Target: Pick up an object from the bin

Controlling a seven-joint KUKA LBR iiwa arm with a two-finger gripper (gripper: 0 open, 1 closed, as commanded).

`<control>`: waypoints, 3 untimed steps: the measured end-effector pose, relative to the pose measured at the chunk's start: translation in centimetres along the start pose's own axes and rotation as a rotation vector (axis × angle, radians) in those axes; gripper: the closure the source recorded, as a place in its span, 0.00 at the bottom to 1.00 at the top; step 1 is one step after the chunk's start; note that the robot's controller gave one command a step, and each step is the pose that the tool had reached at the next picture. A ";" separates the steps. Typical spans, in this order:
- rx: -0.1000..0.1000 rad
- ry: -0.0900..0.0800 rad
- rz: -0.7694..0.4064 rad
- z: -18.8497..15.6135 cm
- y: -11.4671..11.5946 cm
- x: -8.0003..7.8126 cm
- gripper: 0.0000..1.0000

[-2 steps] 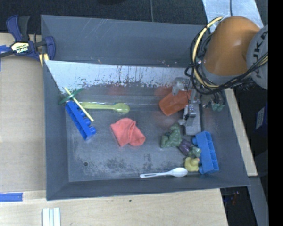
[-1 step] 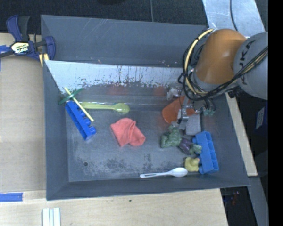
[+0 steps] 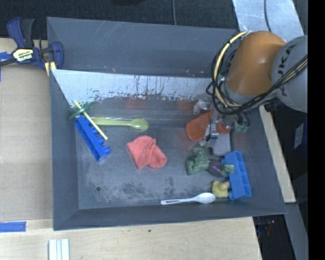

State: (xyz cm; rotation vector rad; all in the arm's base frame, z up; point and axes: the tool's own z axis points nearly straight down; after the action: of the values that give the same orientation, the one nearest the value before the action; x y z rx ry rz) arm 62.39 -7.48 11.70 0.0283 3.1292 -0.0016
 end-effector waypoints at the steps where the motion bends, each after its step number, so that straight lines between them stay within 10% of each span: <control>1: 0.007 -0.032 -0.007 2.3 -1.5 -0.6 0.00; 2: 0.002 -0.017 -0.011 3.4 -1.1 -0.1 1.00; 3: 0.002 -0.017 -0.012 3.3 -1.1 -0.1 1.00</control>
Offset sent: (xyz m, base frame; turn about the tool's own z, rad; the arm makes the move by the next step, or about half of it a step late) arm 0.0015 0.0014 -0.0420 -0.0760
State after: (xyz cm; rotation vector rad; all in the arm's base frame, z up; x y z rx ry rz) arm 62.51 -8.55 8.38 0.0090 3.1122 -0.0053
